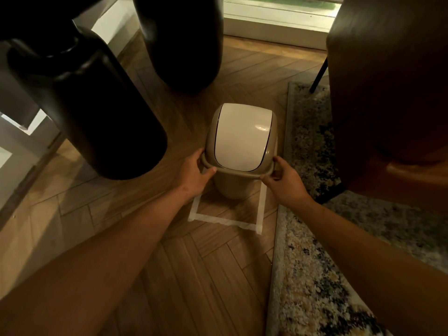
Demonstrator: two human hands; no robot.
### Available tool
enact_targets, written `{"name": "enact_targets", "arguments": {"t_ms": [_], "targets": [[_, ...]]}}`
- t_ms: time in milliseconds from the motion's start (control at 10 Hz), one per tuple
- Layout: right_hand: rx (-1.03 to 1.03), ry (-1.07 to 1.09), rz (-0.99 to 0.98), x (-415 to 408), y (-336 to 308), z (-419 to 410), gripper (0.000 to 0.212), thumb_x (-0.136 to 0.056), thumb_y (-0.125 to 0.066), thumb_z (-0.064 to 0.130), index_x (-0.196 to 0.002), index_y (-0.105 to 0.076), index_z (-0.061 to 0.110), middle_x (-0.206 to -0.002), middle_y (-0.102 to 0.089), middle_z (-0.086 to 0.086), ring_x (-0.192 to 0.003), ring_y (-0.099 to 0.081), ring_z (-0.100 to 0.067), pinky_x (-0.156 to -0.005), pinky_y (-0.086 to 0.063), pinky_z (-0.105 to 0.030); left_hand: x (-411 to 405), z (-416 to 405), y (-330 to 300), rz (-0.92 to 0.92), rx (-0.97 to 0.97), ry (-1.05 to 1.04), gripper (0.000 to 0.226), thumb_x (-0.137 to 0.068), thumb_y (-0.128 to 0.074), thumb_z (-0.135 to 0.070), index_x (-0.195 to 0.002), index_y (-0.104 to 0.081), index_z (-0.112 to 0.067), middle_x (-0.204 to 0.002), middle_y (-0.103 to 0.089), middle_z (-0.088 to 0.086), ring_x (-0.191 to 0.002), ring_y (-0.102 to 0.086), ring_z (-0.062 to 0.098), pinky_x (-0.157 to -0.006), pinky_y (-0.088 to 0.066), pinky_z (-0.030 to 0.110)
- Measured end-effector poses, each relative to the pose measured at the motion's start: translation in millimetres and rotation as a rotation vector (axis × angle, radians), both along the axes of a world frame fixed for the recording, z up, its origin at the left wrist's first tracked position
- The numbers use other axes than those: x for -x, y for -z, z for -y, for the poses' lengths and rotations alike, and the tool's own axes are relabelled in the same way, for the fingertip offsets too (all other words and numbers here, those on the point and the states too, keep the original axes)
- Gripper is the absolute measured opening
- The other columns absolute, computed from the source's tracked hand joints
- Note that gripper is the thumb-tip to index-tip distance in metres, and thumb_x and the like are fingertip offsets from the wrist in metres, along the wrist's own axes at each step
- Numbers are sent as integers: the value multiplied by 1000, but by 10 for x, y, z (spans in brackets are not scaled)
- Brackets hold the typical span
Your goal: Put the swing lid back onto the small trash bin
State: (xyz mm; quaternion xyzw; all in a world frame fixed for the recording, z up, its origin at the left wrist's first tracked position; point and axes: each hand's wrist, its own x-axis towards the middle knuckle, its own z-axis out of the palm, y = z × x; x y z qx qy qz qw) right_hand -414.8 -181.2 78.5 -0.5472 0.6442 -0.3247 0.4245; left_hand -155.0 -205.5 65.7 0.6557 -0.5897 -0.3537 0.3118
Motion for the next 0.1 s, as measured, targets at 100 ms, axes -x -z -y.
{"name": "enact_targets", "arguments": {"t_ms": [100], "targets": [[-28, 11, 33, 37, -37, 18, 73, -86, -77, 27, -150, -41, 24, -135, -62, -5, -120, -61, -21, -100, -52, -43, -30, -8, -25, 61, -13, -74, 66, -85, -72, -31, -144, -43, -23, -136, -53, 4, -120, -53, 20, -91, -45, 28]]}}
